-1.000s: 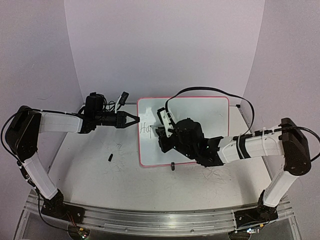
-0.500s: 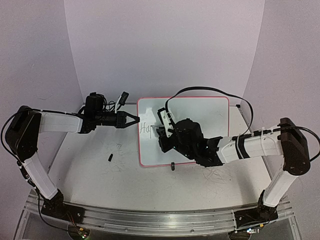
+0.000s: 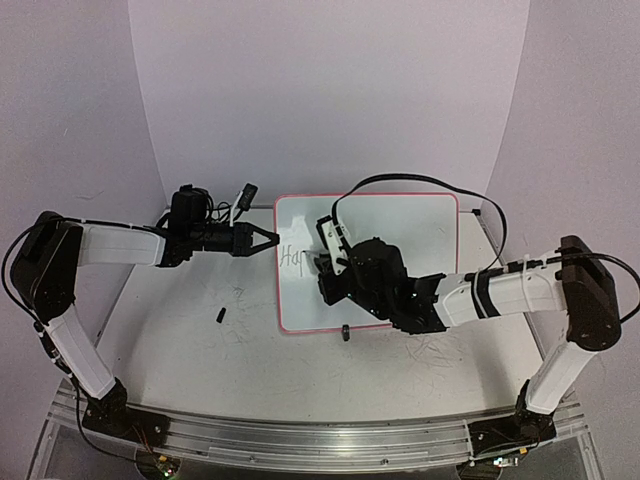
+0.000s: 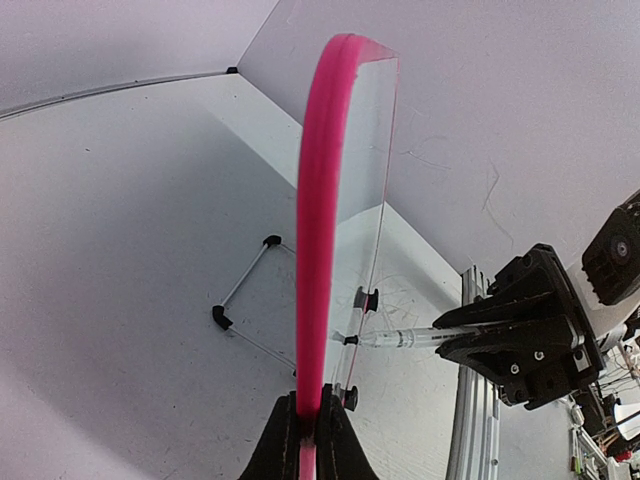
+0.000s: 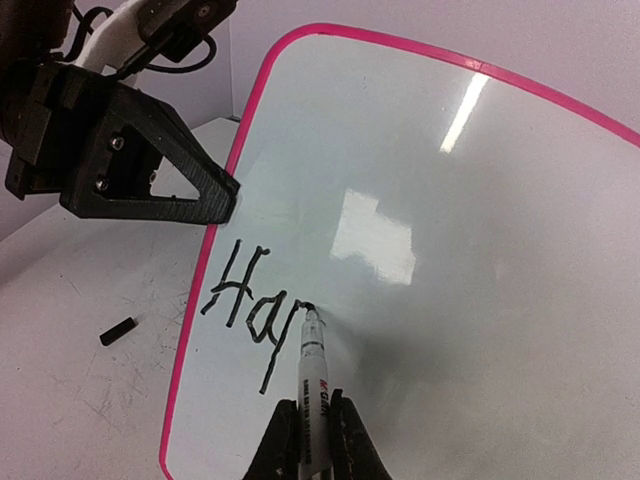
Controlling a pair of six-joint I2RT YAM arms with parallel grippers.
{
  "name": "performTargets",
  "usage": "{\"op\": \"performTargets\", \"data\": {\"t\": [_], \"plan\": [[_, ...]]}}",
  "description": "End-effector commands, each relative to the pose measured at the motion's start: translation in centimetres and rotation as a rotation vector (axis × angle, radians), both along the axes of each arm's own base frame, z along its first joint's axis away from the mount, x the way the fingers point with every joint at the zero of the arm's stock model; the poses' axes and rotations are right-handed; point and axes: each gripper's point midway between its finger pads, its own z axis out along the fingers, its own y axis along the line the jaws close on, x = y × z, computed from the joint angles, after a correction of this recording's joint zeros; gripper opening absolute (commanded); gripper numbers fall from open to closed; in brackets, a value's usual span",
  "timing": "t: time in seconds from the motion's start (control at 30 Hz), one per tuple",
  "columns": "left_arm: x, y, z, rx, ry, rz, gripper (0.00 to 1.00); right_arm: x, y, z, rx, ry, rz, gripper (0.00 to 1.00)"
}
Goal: Write a sentence on the whiteboard
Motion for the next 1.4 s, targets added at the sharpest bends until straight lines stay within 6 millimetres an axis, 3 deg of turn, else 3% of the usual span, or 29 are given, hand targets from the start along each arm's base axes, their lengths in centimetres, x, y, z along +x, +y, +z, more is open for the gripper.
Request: {"op": "performTargets", "data": {"t": [0.0,0.83,1.17,1.37], "plan": [[-1.5,-0.6,2.3,-0.042,-0.060,-0.060,0.00,0.2,-1.6,0.6,0.006,0.000,-0.053,0.00],[-1.6,-0.6,2.4,-0.043,-0.062,-0.061,0.00,-0.7,0.0,-1.6,0.004,0.066,0.011,0.00],[-1.7,-0.6,2.5,-0.044,-0.066,-0.061,0.00,-0.1,0.9,-0.6,0.025,0.043,0.008,0.00],[-1.6,-0.6,2.3,-0.042,-0.063,-0.061,0.00,-1.3,0.0,1.9,0.078,0.015,0.051,0.00]]}}
